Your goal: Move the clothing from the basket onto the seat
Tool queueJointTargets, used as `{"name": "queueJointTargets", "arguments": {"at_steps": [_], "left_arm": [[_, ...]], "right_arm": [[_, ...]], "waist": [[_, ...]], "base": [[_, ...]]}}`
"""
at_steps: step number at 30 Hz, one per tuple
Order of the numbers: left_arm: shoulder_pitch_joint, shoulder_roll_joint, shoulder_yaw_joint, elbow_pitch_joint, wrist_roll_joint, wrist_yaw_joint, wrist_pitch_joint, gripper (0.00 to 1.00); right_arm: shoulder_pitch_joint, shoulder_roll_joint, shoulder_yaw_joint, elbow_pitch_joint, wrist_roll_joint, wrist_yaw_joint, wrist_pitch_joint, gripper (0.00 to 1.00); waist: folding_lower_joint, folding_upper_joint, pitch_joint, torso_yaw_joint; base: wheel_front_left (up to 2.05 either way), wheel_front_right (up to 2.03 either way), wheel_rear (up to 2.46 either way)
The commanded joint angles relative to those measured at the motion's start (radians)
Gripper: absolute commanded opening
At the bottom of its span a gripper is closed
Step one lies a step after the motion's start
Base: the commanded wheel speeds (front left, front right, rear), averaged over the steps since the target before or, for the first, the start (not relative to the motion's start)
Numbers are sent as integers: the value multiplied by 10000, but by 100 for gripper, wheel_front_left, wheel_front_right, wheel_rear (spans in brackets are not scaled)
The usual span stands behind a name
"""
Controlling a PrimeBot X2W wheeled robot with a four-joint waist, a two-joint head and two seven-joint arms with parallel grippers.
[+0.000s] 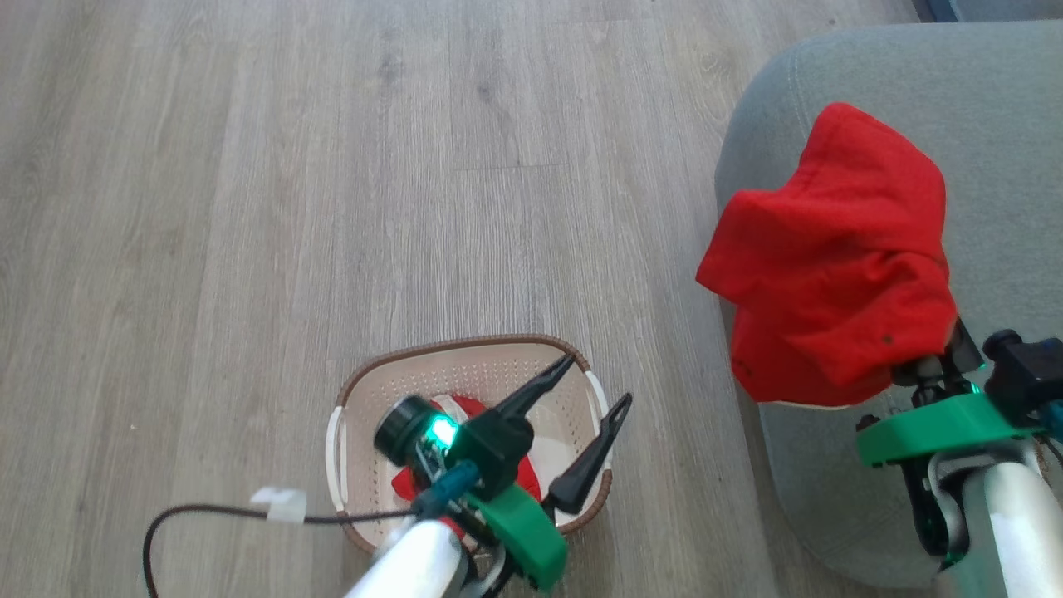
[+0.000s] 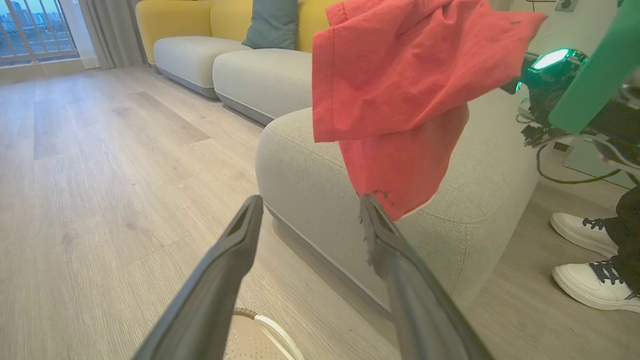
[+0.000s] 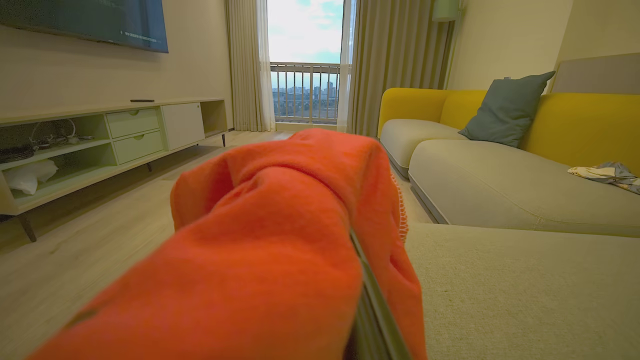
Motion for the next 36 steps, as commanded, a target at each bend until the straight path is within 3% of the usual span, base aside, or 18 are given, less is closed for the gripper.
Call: {"name": "queueJointTargets", "arguments": {"at_steps": [1,21,36], "left_arm": [[5,22,406,-361,-62,-12,-51,100],[283,22,849,-493,88,271,-51,100],[-93,22,779,-743,293,225,-51,100]], "right_arm": [[-50,-57,105,-320,20,-2,-67,0],[-128,-103,-42,-281,140,-2,-67,0],[-300,-157,-539,-544,107,-2,-67,0]], "waist": [[0,0,-5,-5],[0,0,174,-262],[0,0,654,-1853]], "base": [[0,0,0],[0,0,0],[0,0,0]]}}
